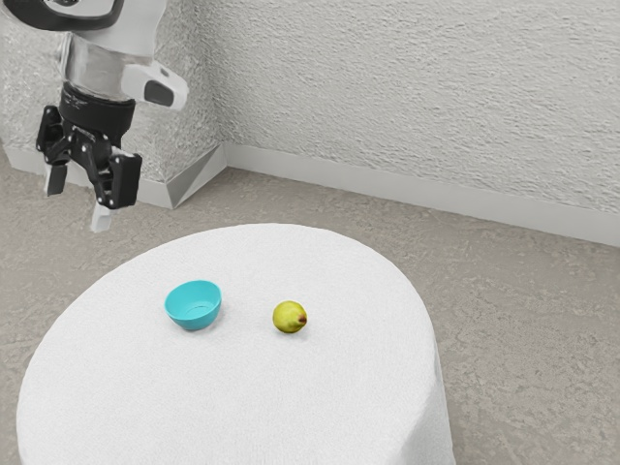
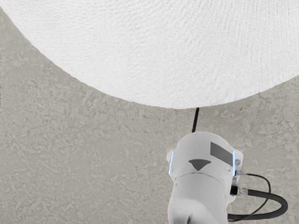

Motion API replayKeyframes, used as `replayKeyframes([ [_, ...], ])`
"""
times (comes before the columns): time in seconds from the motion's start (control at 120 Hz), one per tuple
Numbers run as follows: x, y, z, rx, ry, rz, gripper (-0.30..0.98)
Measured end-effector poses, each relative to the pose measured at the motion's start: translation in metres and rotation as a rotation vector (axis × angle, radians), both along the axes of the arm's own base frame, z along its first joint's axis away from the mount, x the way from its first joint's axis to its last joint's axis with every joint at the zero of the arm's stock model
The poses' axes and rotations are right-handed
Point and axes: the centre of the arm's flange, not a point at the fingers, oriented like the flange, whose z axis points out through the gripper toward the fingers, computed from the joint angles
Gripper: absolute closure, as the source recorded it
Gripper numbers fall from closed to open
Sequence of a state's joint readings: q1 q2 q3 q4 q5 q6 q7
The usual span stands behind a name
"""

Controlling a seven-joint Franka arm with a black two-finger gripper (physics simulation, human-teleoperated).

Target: Place the pear in the bowl.

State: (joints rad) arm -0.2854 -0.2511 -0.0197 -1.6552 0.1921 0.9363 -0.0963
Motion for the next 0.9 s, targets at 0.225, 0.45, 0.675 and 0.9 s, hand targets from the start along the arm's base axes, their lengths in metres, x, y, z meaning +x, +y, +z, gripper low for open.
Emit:
replayKeyframes([
  [0.225, 0.085, -0.025, -0.042, -0.045, -0.159, -0.021, 0.0],
  [0.45, 0.217, 0.012, -0.174, -0.056, -0.2, 0.377, 0.0],
  [0.675, 0.275, 0.027, -0.277, -0.076, -0.231, 0.729, 0.0],
  [0.9, 0.285, 0.045, -0.322, -0.082, -0.245, 0.963, 0.0],
])
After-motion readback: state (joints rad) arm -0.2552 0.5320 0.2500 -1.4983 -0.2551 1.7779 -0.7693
